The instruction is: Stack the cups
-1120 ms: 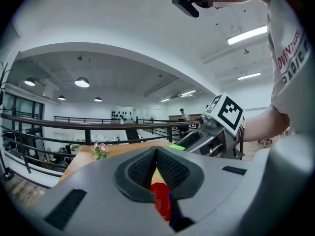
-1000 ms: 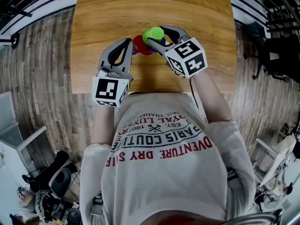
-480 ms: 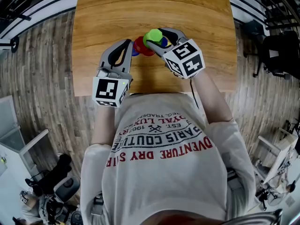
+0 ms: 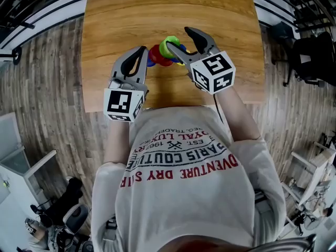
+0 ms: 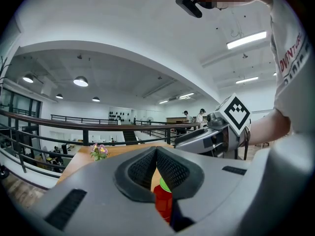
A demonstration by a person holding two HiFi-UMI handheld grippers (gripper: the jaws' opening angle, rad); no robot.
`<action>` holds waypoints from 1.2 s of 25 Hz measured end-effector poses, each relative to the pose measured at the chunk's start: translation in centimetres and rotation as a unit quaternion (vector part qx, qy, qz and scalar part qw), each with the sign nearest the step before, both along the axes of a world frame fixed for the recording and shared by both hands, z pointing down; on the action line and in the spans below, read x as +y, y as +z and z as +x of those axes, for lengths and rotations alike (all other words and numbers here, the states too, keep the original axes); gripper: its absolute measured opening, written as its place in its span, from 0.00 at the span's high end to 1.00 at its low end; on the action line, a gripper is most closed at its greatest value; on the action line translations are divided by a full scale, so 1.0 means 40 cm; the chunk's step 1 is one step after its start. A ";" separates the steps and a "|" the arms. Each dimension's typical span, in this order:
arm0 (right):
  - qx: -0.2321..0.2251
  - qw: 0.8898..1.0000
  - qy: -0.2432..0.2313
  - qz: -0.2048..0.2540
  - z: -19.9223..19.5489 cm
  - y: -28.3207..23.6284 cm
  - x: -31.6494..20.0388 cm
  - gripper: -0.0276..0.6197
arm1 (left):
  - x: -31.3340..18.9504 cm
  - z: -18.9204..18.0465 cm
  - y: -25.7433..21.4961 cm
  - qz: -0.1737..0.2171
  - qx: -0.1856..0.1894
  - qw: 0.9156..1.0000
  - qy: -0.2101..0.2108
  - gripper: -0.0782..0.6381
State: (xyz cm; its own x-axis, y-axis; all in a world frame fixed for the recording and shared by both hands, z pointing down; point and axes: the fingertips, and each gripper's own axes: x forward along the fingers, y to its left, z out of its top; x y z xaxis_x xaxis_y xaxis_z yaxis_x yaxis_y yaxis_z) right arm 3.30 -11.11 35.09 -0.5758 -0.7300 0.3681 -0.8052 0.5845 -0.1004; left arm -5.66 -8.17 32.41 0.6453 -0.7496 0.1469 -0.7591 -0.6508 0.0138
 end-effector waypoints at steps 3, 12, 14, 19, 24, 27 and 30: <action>-0.043 0.998 0.019 0.038 0.031 -0.057 0.007 0.50 | -0.009 0.008 -0.019 0.009 0.003 1.000 0.006 0.87; -0.034 0.990 0.101 0.098 0.141 -0.104 0.029 0.79 | -0.046 -0.010 -0.084 0.029 0.018 0.999 -0.003 0.87; -0.026 0.987 0.118 0.107 0.168 -0.107 0.033 0.85 | -0.045 0.002 -0.090 0.031 0.014 0.999 0.004 0.87; -0.041 0.985 0.118 0.120 0.198 -0.114 0.046 0.91 | -0.050 0.020 -0.098 0.036 0.004 0.999 0.015 0.87; -0.018 0.983 0.121 0.138 0.215 -0.114 0.055 0.91 | -0.049 0.028 -0.103 0.034 0.003 0.999 0.012 0.87; -0.006 0.982 0.128 0.136 0.223 -0.109 0.055 0.91 | -0.045 0.037 -0.101 0.034 0.002 0.999 0.016 0.87; 0.000 0.982 0.127 0.139 0.224 -0.112 0.053 0.91 | -0.044 0.044 -0.098 0.034 0.000 0.999 0.018 0.87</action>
